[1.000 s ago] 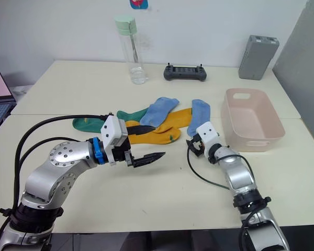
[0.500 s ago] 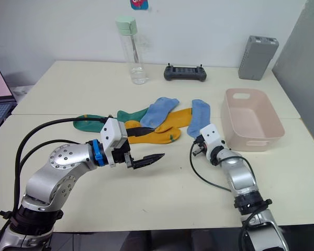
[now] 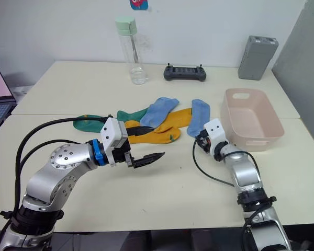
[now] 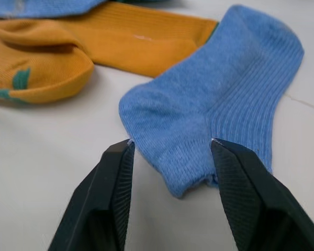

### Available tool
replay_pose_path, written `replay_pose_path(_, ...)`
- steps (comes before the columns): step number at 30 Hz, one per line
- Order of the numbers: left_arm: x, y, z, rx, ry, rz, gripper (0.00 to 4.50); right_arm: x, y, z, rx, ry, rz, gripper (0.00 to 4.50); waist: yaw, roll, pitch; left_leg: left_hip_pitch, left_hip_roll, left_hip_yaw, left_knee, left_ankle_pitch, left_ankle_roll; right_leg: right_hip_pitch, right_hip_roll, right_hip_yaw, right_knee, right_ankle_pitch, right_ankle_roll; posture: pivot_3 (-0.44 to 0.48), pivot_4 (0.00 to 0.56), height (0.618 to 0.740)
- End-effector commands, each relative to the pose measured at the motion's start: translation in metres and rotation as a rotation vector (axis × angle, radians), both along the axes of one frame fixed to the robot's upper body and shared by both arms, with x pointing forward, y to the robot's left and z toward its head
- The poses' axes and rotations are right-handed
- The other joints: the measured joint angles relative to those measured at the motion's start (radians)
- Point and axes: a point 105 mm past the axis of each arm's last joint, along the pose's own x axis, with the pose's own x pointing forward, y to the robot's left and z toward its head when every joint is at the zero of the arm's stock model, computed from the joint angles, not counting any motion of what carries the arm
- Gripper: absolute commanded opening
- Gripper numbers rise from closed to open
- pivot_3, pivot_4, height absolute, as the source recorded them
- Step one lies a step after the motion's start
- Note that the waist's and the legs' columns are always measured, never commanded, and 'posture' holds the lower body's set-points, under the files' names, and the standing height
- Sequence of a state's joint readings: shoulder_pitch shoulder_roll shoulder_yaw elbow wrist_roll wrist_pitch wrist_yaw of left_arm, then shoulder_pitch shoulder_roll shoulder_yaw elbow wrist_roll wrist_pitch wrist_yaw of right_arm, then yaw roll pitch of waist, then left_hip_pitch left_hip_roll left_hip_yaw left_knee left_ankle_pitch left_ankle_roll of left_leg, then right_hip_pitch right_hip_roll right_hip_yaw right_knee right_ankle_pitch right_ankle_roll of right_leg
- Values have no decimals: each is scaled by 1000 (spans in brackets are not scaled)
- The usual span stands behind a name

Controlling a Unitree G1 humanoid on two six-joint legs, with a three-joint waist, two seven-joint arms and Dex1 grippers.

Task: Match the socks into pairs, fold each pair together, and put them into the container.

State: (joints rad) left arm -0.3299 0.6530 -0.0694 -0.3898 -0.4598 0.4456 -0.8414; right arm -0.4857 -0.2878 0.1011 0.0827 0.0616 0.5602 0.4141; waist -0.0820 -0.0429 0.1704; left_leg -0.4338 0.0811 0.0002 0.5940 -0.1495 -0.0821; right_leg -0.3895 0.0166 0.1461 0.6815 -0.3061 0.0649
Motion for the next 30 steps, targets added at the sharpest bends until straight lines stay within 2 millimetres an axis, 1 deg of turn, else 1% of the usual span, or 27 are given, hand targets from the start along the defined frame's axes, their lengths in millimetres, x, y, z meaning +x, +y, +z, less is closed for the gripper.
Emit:
replay_pose_path(1,0,1,15,-16,-66,1,4500,2,0,10,6,0,5,2377,0,0,0,0,0,0,0,0,0,0,0,0,0,0,0,0,150,740)
replay_pose_path(5,1,0,15,-18,-67,4,4500,4,2,7,-7,12,4,2377,0,0,0,0,0,0,0,0,0,0,0,0,0,0,0,0,150,740)
replay_pose_path(8,0,0,15,-19,-69,6,4500,4,4,4,1,27,16,1791,0,0,0,0,0,0,0,0,0,0,0,0,0,0,0,0,150,740)
replay_pose_path(13,1,1,16,-18,-72,14,4500,5,3,5,9,26,16,27,-1,0,0,0,0,0,0,0,0,0,0,0,0,0,0,0,150,740)
replay_pose_path(15,0,1,16,-18,-73,16,4500,6,4,6,14,22,21,27,-1,0,0,0,0,0,0,0,0,0,0,0,0,0,0,0,150,740)
replay_pose_path(17,0,1,16,-21,-73,21,4500,4,10,11,32,2,66,27,-1,0,0,0,0,0,0,0,0,0,0,0,0,0,0,0,150,740)
replay_pose_path(19,0,3,15,-25,-63,28,4500,-9,21,12,-1,11,195,27,-1,0,0,0,0,0,0,0,0,0,0,0,0,0,0,0,150,740)
replay_pose_path(20,0,4,15,-22,-56,31,4500,-23,32,12,-13,19,318,27,-1,1,0,0,0,0,0,0,0,0,0,0,0,0,0,0,150,740)
replay_pose_path(22,-1,8,9,-7,-27,34,4500,-61,38,2,-76,131,546,27,3,1,1,0,0,0,-1,0,0,0,0,0,-1,-1,0,0,150,740)
replay_pose_path(23,-2,10,5,7,-14,34,4500,-81,36,-1,-108,175,650,27,5,1,1,0,0,0,-1,0,0,0,0,0,-1,-2,0,0,150,740)
replay_pose_path(26,-4,14,0,20,16,36,4500,-122,21,-2,-154,272,829,27,12,2,1,0,0,-1,-2,-1,0,0,0,-1,-1,-6,4,0,150,740)
replay_pose_path(28,-3,16,-3,33,33,50,4500,-153,4,-4,-185,383,938,27,18,2,2,0,0,-1,-2,-1,0,0,-1,-1,-1,-6,4,0,150,740)
replay_pose_path(30,-1,15,-8,39,55,61,4500,-174,-14,-7,-244,469,994,27,23,2,2,0,-1,0,-1,-1,0,0,-1,-1,-1,-7,5,0,150,740)
